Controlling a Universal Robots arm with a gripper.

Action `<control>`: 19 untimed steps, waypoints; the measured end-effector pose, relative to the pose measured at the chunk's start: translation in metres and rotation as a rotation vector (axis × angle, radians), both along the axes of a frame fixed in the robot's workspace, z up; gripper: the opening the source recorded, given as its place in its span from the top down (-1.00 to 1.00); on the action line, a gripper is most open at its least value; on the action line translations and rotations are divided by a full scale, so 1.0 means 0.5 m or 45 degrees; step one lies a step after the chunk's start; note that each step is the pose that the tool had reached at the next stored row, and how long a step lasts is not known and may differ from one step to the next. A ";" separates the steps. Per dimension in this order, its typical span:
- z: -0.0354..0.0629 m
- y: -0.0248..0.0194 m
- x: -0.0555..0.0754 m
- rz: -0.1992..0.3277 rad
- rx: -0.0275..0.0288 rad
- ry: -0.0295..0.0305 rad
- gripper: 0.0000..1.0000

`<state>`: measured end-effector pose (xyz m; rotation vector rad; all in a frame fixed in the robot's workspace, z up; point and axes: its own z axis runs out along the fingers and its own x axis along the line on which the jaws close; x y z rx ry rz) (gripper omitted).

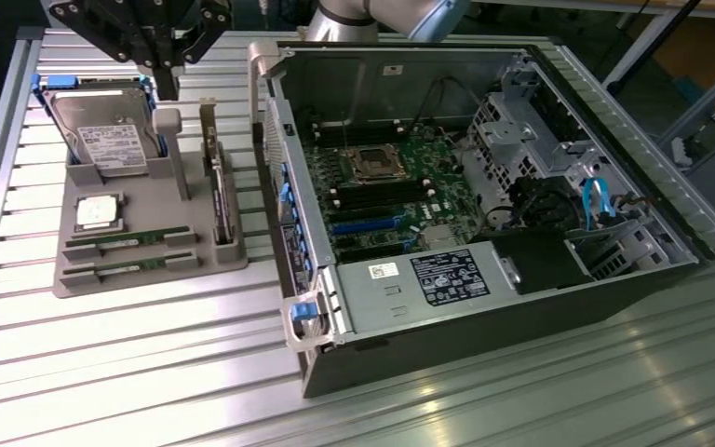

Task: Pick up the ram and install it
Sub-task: 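Reach for the ram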

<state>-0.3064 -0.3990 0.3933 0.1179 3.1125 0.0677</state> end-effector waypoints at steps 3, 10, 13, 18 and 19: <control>0.000 0.0000 -0.015 0.000 -0.0001 0.0001 0.80; 0.000 0.0000 -0.041 0.000 -0.0001 0.0000 0.80; 0.000 0.0000 -0.052 0.000 -0.0001 0.0001 0.80; 0.000 0.0000 -0.082 0.000 -0.0001 0.0001 0.80; 0.000 0.0000 -0.085 0.000 0.0000 0.0001 0.80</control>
